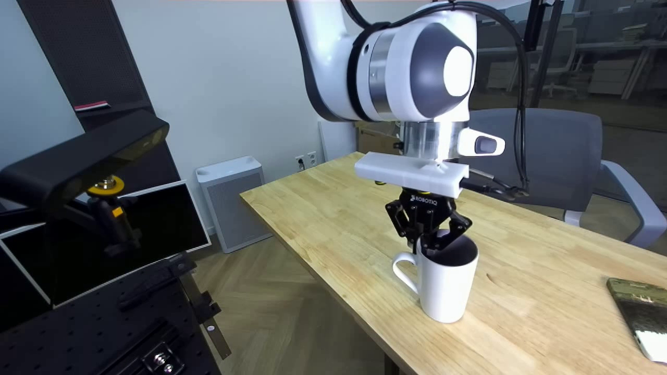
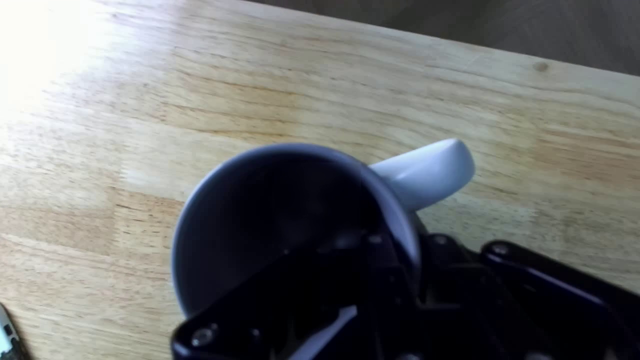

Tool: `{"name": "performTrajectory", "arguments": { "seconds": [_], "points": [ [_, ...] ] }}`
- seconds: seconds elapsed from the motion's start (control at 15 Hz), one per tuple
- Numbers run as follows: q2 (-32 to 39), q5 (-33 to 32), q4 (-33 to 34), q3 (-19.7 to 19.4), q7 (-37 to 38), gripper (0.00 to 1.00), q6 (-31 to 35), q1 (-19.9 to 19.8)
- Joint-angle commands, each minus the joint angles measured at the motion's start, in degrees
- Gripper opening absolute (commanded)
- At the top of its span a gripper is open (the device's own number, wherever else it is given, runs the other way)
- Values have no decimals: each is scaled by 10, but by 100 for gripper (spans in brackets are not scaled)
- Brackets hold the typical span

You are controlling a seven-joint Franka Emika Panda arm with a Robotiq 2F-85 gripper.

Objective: Move the white mug to the front of the table

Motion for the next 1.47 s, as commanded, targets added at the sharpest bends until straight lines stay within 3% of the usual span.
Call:
{"name": "performTrajectory", "arguments": {
  "seconds": [0.0,0.33,0.4,0.47,1.07,1.4],
  "points": [
    [-12,6,-9,1,14,3,3,-2],
    [-9,1,-6,-5,19,3,0,2],
    [-9,0,-5,-5,19,36,-1,3],
    [-8,-4,-4,-9,23,36,0,6],
    [-7,-37,74,-46,53,97,-58,27],
    [-6,-48,125,-46,64,100,-97,29]
  ]
}}
